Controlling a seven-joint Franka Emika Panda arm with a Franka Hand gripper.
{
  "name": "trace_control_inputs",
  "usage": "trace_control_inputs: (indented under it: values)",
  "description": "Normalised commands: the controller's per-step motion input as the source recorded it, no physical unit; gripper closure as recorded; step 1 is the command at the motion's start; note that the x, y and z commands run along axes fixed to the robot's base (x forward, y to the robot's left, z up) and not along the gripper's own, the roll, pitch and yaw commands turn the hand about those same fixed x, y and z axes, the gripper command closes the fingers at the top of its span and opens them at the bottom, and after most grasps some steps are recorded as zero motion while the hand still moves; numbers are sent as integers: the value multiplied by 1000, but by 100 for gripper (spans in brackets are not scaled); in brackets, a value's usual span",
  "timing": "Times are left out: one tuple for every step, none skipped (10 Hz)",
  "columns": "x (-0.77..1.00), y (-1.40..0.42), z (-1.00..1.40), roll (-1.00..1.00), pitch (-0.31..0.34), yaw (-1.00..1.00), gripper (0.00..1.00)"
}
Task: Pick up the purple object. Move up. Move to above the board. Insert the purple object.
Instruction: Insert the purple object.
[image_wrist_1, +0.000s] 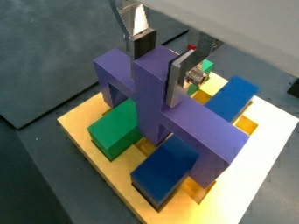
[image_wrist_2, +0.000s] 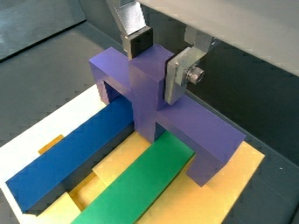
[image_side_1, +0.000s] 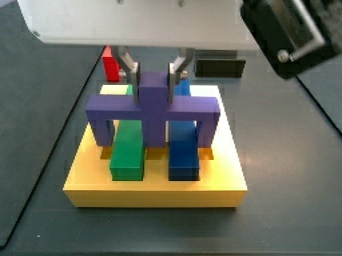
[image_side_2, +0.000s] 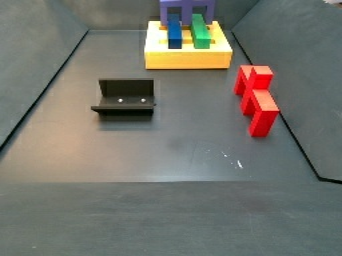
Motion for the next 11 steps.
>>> trace_control_inputs:
  values:
    - [180, -66, -63, 153, 0, 0, 100]
    - [194, -46, -46, 124, 0, 0, 100]
    - [157, -3, -100, 86, 0, 0, 100]
    - [0, 0, -157, 43, 0, 0, 100]
    - [0, 0, -231, 0, -49, 0, 100]
    - [-3, 0, -220, -64, -91, 0, 100]
    - [0, -60, -114, -63, -70, 0, 100]
    - [0, -54, -54, -87, -51, -20, 100]
    - [-17, -31, 0, -106, -41, -77, 100]
    - [-29, -20, -14, -69, -33, -77, 100]
    - [-137, -11, -20, -57, -51, -57, 100]
